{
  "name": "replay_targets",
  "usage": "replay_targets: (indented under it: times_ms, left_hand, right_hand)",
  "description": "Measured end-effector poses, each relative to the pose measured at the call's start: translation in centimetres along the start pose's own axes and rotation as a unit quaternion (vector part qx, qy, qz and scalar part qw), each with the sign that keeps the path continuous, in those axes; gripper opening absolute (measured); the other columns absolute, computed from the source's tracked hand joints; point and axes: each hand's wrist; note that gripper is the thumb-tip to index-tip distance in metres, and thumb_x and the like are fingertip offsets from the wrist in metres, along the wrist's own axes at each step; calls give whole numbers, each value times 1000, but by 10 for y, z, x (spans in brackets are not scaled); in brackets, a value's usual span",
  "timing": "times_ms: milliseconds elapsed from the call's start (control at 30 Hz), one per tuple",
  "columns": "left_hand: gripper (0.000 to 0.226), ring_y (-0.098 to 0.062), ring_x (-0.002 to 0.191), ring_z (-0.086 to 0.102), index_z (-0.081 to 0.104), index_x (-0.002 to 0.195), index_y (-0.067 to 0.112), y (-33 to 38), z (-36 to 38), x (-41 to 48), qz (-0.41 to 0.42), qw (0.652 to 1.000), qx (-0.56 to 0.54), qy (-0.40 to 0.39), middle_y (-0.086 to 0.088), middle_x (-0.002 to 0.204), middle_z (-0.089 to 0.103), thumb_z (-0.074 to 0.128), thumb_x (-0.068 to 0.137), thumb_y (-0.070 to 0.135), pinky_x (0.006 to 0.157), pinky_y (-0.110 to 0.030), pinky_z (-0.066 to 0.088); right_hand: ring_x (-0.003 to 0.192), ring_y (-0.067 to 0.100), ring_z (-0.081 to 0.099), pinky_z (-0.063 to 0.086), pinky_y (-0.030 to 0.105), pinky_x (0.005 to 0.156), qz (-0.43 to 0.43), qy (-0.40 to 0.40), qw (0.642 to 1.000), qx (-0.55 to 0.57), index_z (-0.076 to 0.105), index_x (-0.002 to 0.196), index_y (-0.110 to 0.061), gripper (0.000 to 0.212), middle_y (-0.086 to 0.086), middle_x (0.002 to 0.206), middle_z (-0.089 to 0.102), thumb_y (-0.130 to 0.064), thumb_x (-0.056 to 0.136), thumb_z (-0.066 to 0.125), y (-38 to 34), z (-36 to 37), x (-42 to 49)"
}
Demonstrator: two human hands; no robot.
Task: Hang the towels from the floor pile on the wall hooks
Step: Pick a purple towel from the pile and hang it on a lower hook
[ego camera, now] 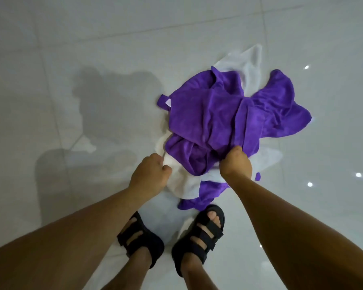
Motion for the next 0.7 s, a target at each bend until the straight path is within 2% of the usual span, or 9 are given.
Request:
replay_targets:
  times_ms: [100, 200, 267, 333, 433, 533, 567, 633, 700]
  left_hand:
    - [41, -24, 109, 55, 49, 130, 12, 18, -16, -19, -2, 1000, -23, -12, -8, 127, 54, 51, 93, 30, 84, -29, 41]
    - [44, -22, 107, 56, 47, 131, 14, 48, -51, -51, 25, 999, -46, -9, -4, 127, 54, 57, 91, 31, 83, -28, 41]
    - [45, -19, 98, 57, 48, 128, 15, 72, -84, -75, 64, 996, -68, 3, 0, 117, 54, 62, 87, 31, 78, -28, 43]
    - [48, -19, 98, 59, 48, 125, 18, 97, -124, -102, 113, 989, -93, 5, 4, 115, 54, 68, 83, 30, 79, -29, 47]
    - [81, -24, 115, 55, 36, 142, 24, 128, -186, -152, 186, 977, -103, -16, -4, 134, 48, 77, 73, 30, 97, -42, 47]
    - [107, -22, 132, 38, 14, 149, 41, 154, -246, -213, 237, 971, -38, 1, -2, 152, 23, 81, 65, 37, 107, -41, 38]
    - [101, -20, 135, 34, 19, 147, 43, 161, -266, -233, 246, 969, -29, 7, -1, 154, 19, 80, 66, 38, 109, -39, 35]
    - [62, -21, 129, 43, 51, 130, 30, 172, -306, -270, 271, 961, -41, 24, -4, 144, 38, 75, 73, 27, 106, -35, 37]
    - [19, -23, 102, 61, 62, 96, 19, 181, -347, -306, 287, 956, -52, 39, -6, 110, 63, 68, 78, 19, 90, -39, 49]
  right_hand:
    - [98, 39, 55, 43, 39, 81, -32, 45, 996, 75, 56, 108, -4, 24, 18, 109, 55, -17, 90, 47, -4, -27, -18]
    - [92, 30, 51, 39, 32, 76, -98, 108, 971, 190, 54, 82, -6, 13, 8, 97, 50, -13, 89, 46, -18, -74, -55]
    - [84, 23, 52, 42, 33, 74, -109, 82, 942, 306, 58, 82, -3, 17, 7, 91, 51, -9, 90, 44, -34, -114, -85]
    - [68, 19, 44, 40, 35, 64, -97, 45, 897, 429, 49, 71, -11, 22, 7, 72, 46, -5, 91, 41, -54, -161, -121]
    - [66, 17, 38, 35, 34, 63, -111, 26, 854, 508, 42, 70, -13, 22, 6, 70, 42, -5, 90, 39, -86, -234, -182]
    - [70, 20, 49, 43, 35, 65, -156, -15, 825, 543, 53, 74, -9, 13, 11, 76, 53, -12, 82, 44, -117, -310, -249]
    - [70, 18, 53, 46, 33, 64, -175, -36, 821, 542, 56, 72, -12, 13, 8, 75, 57, -15, 79, 45, -125, -334, -270]
    - [67, 15, 58, 49, 27, 61, -223, -73, 810, 538, 61, 70, -16, 14, 4, 71, 61, -17, 75, 48, -140, -378, -310]
    - [61, 9, 61, 49, 21, 55, -257, -85, 805, 528, 63, 73, -17, 16, -2, 66, 65, -12, 78, 49, -152, -416, -343]
Point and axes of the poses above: each hand's wrist, its own x-axis towards the middle knuckle, its own z-axis out of the palm, y = z × x
